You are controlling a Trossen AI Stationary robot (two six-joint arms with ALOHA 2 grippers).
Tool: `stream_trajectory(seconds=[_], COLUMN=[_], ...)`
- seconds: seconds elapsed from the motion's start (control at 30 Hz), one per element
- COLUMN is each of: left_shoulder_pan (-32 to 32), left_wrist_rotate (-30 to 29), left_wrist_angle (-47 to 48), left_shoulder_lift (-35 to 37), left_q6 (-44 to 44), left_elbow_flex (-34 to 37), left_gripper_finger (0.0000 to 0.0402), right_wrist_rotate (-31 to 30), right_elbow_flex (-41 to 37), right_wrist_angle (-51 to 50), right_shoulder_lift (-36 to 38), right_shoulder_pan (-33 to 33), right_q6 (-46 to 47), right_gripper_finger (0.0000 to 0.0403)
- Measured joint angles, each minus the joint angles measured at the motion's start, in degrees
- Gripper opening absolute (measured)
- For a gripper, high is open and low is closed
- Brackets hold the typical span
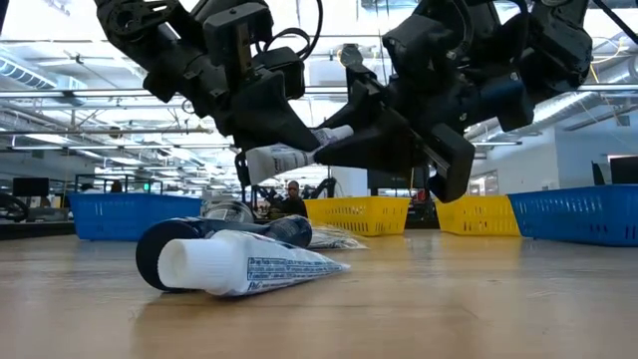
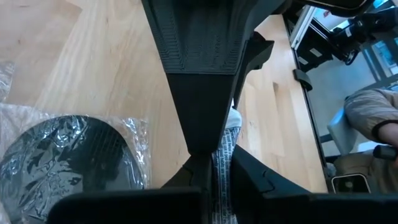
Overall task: Pick & Place Travel size toiletries
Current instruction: Put the top white toothpaste into the right yellow bin
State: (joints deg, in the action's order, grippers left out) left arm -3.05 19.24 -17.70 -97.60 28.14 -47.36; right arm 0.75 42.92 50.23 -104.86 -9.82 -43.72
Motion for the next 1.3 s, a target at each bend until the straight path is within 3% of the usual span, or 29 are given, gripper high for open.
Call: stream_trajectory(seconds=[0.07, 0.2, 0.43, 0.5, 0.57, 0.7, 0.9, 0.97, 1.1, 1.3], left_shoulder_pan=[0.07, 1.06, 6.39, 7.71, 8.42, 7.16, 0.31, -2.33, -6.63, -9.60], left_wrist_rotate=[-0.02, 1.43, 18.15, 20.05, 18.29, 7.64, -18.21, -26.71, -39.66, -45.74], left_wrist_angle=[-0.02, -0.04, -0.41, 0.23, 1.78, 8.58, 16.67, 18.29, 18.52, 18.52], left_shoulder_lift=[0.00, 0.00, -0.09, 0.23, 1.46, 4.50, 9.28, 9.44, 9.33, 8.79], left_q6=[-0.02, -2.17, -4.08, -2.21, -2.97, -6.88, -10.76, -11.18, -10.14, -8.39], left_elbow_flex=[0.00, 0.00, -1.07, -1.75, -1.86, -2.04, -2.08, -1.88, -1.88, -1.90], left_gripper_finger=[0.0028, 0.0057, 0.0196, 0.0233, 0.0263, 0.0299, 0.0310, 0.0310, 0.0310, 0.0310], right_wrist_rotate=[0.06, 0.07, -1.79, -3.49, -5.41, -13.53, -40.28, -45.32, -42.45, -35.27], right_elbow_flex=[0.00, 0.03, 0.15, 0.15, 0.04, -0.12, -0.17, 0.10, -0.15, -0.38], right_wrist_angle=[-0.08, -0.91, -4.89, -9.00, -16.13, -30.91, -53.90, -60.82, -76.89, -85.05], right_shoulder_lift=[0.00, 0.02, 1.91, 4.19, 7.43, 15.56, 28.38, 33.37, 40.57, 40.30], right_shoulder_pan=[0.00, -0.22, -0.35, -0.39, -0.46, -0.50, 0.20, 2.46, 11.12, 24.77], right_q6=[0.69, 1.30, 7.71, 9.51, 10.88, 15.94, 32.44, 42.52, 62.92, 71.02], right_gripper_finger=[0.0077, 0.0073, 0.0080, 0.0079, 0.0075, 0.0074, 0.0082, 0.0080, 0.0078, 0.0083])
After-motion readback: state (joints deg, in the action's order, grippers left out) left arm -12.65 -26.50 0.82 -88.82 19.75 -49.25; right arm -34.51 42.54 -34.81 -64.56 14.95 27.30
